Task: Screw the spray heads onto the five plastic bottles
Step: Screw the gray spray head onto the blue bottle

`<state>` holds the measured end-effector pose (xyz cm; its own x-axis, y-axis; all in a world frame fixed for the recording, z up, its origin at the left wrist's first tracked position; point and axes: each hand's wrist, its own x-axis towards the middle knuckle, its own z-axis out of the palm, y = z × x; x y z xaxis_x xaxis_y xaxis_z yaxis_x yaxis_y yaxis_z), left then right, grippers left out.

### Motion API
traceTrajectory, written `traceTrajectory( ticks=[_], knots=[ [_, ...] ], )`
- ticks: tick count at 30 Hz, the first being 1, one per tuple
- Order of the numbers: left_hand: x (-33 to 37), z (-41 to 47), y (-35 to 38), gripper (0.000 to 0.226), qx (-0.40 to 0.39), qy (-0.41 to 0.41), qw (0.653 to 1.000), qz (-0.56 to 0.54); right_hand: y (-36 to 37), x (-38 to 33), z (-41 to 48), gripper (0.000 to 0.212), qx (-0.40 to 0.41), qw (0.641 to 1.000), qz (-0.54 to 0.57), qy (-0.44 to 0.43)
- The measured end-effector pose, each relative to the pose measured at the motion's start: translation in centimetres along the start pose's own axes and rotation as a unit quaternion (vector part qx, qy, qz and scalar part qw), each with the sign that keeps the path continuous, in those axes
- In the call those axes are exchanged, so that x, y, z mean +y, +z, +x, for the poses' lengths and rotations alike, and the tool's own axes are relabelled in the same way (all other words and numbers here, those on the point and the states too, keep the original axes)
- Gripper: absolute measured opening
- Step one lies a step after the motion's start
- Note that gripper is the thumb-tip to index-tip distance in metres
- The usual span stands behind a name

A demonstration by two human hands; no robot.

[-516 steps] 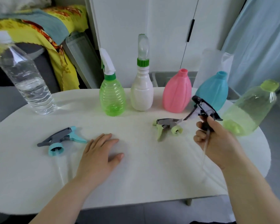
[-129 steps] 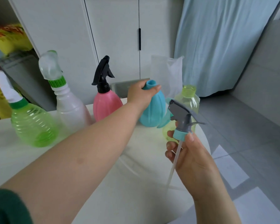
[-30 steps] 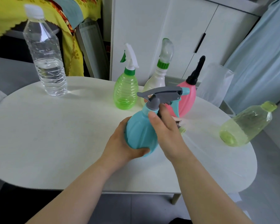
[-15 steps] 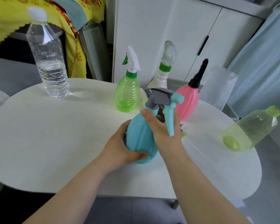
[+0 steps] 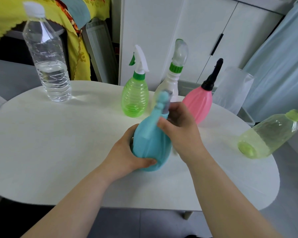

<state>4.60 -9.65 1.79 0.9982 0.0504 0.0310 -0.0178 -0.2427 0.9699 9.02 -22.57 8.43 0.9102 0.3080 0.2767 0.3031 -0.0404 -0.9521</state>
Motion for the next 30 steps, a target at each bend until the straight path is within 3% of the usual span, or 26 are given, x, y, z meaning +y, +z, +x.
traceTrajectory(
  ticks=[4,8,11,15,18,19,22,25,27,30],
  knots=[
    [0.2,-0.1,0.2,0.072,-0.003,0.002,1.000,0.011,1.0,0.0,0.5,0.030,0.049,0.997,-0.059,0.033],
    [0.2,0.0,0.1,0.070,0.004,-0.001,1.000,-0.002,0.7,-0.6,0.1,0.019,-0.043,0.996,-0.055,0.049],
    [0.2,0.0,0.2,0.069,0.006,0.001,1.000,-0.005,-0.4,-0.8,-0.3,0.014,-0.071,0.996,0.028,0.055],
    [0.3,-0.2,0.7,0.070,0.030,0.003,1.000,0.011,-0.3,-0.5,-0.2,0.011,0.013,0.999,-0.038,0.033],
    [0.5,-0.3,0.7,0.070,0.037,-0.001,0.999,0.021,0.4,0.2,-0.1,0.025,0.091,0.993,-0.071,0.021],
    [0.6,-0.3,0.6,0.071,0.032,-0.003,0.999,0.025,0.3,0.1,0.0,0.028,0.080,0.995,-0.045,0.029],
    [1.0,-0.4,0.2,0.074,0.004,0.000,0.998,0.061,-0.9,-0.4,0.8,0.040,-0.056,0.997,0.029,0.055],
    [1.2,-0.4,0.4,0.079,0.007,0.004,0.997,0.079,-1.3,-1.1,1.4,0.009,-0.143,0.986,0.027,0.076],
    [1.0,-0.4,0.8,0.083,0.028,0.001,0.996,0.079,-0.6,-1.1,1.5,0.010,-0.111,0.990,0.020,0.086],
    [0.7,-0.5,1.5,0.087,0.058,0.003,0.995,0.081,1.0,-0.2,1.2,0.017,0.022,0.995,-0.059,0.073]
  ],
)
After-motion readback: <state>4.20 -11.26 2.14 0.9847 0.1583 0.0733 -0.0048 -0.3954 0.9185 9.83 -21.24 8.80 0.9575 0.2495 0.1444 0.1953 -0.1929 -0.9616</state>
